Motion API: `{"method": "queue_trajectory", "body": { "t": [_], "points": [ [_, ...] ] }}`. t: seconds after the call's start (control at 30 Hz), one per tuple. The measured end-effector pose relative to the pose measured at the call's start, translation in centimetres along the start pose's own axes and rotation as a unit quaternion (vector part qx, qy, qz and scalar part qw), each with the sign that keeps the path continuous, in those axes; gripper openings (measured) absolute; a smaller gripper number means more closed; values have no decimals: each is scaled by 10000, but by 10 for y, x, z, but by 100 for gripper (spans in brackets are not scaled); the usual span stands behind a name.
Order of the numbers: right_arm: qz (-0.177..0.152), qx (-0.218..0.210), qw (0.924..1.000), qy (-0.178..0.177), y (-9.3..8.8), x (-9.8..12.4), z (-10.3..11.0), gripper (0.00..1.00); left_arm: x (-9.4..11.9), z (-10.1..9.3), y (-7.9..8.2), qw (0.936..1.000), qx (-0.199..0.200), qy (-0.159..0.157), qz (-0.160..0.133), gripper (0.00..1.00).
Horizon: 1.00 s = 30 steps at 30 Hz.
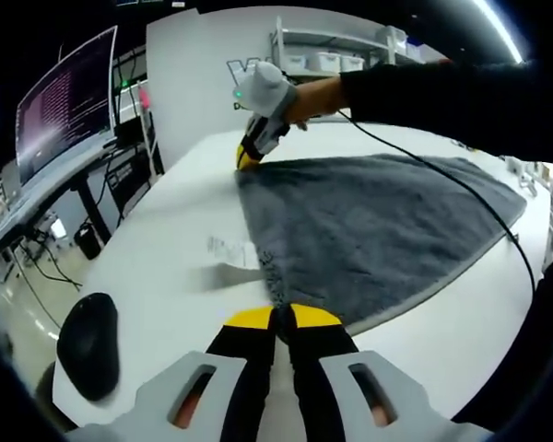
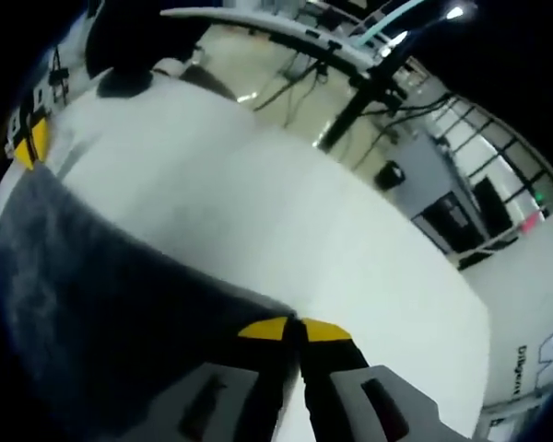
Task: Open the folded towel by lifting each exposed corner and separating the folded layers until the towel lies flat within the target outline without major curled edges
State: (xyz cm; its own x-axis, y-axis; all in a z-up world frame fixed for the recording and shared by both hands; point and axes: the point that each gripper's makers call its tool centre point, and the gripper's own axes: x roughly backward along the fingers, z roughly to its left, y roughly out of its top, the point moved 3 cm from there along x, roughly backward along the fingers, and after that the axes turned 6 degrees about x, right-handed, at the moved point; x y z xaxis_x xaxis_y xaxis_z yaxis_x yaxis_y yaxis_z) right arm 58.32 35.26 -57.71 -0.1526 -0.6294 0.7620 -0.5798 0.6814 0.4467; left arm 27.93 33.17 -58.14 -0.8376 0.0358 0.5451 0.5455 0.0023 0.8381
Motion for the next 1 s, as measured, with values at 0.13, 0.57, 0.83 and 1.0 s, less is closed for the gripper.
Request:
{"method": "queue_trajectory", "body": {
  "t": [0.13,0.57,0.83,1.0],
  "points": [
    [-165,-36,9997,-155,2,5,-5,29,3,5,1,10000,-81,28,-7,35],
    [-558,-630,9900,-1131,22,41,-37,99,18,28,6,9986,199,422,-237,100],
    [-1238,-2118,9552,-1654,23,103,-37,100,30,44,31,9928,624,587,-836,100],
    [-1380,-2381,9409,-1974,8,148,-24,100,34,46,53,9878,869,494,-1191,100]
  ]
}}
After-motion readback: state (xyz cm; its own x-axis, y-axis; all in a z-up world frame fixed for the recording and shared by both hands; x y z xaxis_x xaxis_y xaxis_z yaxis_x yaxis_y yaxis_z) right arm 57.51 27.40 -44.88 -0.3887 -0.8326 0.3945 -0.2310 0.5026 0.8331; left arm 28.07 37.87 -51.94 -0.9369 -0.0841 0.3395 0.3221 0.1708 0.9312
